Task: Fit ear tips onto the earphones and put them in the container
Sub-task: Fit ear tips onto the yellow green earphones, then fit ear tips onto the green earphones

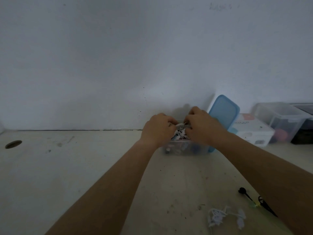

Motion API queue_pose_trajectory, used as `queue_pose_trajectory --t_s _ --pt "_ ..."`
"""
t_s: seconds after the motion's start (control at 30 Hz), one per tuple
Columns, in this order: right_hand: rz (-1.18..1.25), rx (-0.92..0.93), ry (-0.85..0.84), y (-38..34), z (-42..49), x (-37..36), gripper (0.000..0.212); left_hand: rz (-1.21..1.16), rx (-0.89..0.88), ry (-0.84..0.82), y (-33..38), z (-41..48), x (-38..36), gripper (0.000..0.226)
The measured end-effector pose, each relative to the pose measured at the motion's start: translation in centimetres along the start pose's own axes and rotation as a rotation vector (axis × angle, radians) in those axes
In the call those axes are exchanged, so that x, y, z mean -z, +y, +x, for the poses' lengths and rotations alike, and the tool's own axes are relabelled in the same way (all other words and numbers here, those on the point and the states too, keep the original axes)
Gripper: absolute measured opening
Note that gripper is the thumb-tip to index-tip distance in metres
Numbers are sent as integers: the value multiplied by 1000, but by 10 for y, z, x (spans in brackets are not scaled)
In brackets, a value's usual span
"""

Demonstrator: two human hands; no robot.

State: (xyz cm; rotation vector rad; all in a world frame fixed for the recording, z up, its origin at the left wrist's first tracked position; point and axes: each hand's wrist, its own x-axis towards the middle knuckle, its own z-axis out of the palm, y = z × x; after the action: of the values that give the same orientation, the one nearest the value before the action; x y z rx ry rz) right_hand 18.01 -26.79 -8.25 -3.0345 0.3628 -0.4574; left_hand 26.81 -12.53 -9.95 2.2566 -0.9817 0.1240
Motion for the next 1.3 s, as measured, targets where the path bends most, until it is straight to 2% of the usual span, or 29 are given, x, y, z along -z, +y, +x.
queue_pose_trajectory --t_s 0.07,0.17,0.3,0.43,0.53,0.73,0.8,1.0,1.13,1.2,1.3 --pt "54 9 -21 -2 -2 2 32 49 0 11 0 -3 3 28" --pt "62 -48 -89 -2 -3 4 29 80 14 -67 1 -6 8 31" --pt "46 -63 -242 -5 -3 9 30 143 22 -139 5 -7 14 34" --pt "251 -127 -52 -7 -9 23 42 31 37 -67 10 -15 23 39" --pt "389 -132 28 -10 -24 42 42 -11 37 -23 21 -28 36 36" --pt "638 -172 14 -4 -88 82 34 -48 1 -8 60 -75 46 23" --pt "608 -181 -5 4 -113 92 28 -63 -2 -23 76 -94 43 19" --pt "459 -255 -123 42 -198 109 20 -43 -54 -235 123 -154 9 20" --pt "368 -256 -114 75 -242 104 20 -35 -86 -305 144 -183 -17 27" --pt "316 -301 -111 88 -259 100 20 -28 -106 -318 155 -191 -27 33" --pt "324 -410 -174 98 -272 89 30 -6 -104 -345 168 -194 -42 42"
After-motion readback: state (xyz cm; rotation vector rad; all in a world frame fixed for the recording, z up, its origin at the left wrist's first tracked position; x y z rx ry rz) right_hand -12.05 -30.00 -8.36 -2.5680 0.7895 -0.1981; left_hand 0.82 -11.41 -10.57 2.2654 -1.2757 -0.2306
